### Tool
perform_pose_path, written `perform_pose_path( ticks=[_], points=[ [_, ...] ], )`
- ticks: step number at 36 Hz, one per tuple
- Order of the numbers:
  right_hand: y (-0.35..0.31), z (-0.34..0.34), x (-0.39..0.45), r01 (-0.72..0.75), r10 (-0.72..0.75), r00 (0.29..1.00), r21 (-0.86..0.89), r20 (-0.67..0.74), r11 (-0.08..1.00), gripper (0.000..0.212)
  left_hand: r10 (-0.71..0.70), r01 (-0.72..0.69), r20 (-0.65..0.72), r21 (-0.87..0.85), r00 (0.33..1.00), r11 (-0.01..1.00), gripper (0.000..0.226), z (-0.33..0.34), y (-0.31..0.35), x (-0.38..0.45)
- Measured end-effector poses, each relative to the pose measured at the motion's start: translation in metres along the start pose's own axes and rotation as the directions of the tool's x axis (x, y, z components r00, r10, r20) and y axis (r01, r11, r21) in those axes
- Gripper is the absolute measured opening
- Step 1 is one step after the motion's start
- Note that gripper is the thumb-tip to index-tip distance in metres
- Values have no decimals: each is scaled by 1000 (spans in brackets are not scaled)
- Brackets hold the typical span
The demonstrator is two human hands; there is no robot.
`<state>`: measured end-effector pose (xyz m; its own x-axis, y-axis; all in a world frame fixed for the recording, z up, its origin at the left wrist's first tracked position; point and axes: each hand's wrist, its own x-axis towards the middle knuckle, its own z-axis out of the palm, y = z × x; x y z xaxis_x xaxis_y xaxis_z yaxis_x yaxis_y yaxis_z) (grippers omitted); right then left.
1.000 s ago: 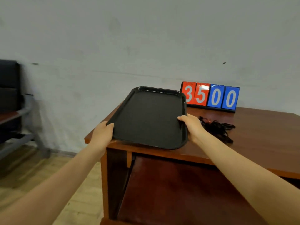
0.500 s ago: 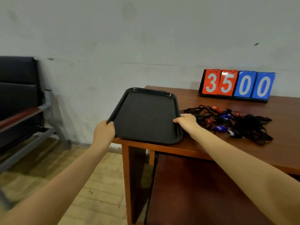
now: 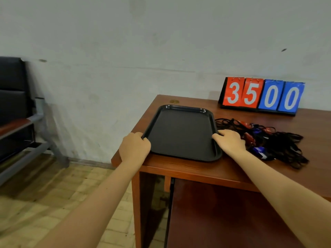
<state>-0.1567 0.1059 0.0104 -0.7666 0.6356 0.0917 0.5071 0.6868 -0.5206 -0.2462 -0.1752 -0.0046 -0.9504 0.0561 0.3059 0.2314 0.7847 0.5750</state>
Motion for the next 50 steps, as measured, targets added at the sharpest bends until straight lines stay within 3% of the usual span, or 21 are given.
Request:
perform_pose_path(
  ticks=[5, 14, 19, 22, 25, 29, 32, 37, 40, 43, 48, 50],
  points=[
    [-1, 1, 7, -29, 30, 999, -49, 16, 998, 56, 0, -1, -19, -2, 1000, 1000, 22, -2, 1, -4],
    [1, -6, -4, 145, -145, 986, -2, 77, 989, 34, 8, -10, -54, -42, 998, 999, 24, -2, 1, -8],
    [6, -14, -12, 183, -191, 979, 94, 77, 978, 41, 34, -33, -26, 34, 999, 999, 37, -4, 8, -11],
    [13, -31, -24, 249, -253, 967, 130, 18, 960, 35, 199, -184, -59, 196, 978, 963, 40, -7, 27, -21],
    [26, -57, -39, 383, -374, 924, 138, -82, 914, 28, 349, -332, -81, 173, 933, 927, 42, -5, 56, -33],
    [63, -98, -47, 444, -424, 896, 241, -133, 863, 19, 395, -393, 30, -51, 918, 918, 33, 14, 116, -58],
    [102, -121, -41, 450, -437, 892, 320, -117, 834, 20, 489, -474, 133, -131, 862, 871, 22, 33, 165, -84],
    [159, -123, -27, 598, -593, 802, 112, -77, 794, 14, 644, -630, 264, -146, 718, 763, 28, 73, 222, -117],
    [180, -116, -19, 648, -648, 761, -38, -12, 761, 36, 649, -666, 349, -87, 676, 741, 42, 95, 241, -121],
    [197, -111, -7, 639, -639, 769, -59, 30, 767, 42, 631, -691, 401, 9, 664, 723, 47, 111, 251, -118],
    [209, -111, 11, 610, -611, 792, 60, -3, 790, 15, 620, -666, 337, 27, 708, 746, 17, 120, 256, -114],
    [211, -112, 16, 607, -609, 793, 99, -12, 788, 10, 614, -662, 341, 36, 712, 749, 17, 123, 257, -115]
  ],
)
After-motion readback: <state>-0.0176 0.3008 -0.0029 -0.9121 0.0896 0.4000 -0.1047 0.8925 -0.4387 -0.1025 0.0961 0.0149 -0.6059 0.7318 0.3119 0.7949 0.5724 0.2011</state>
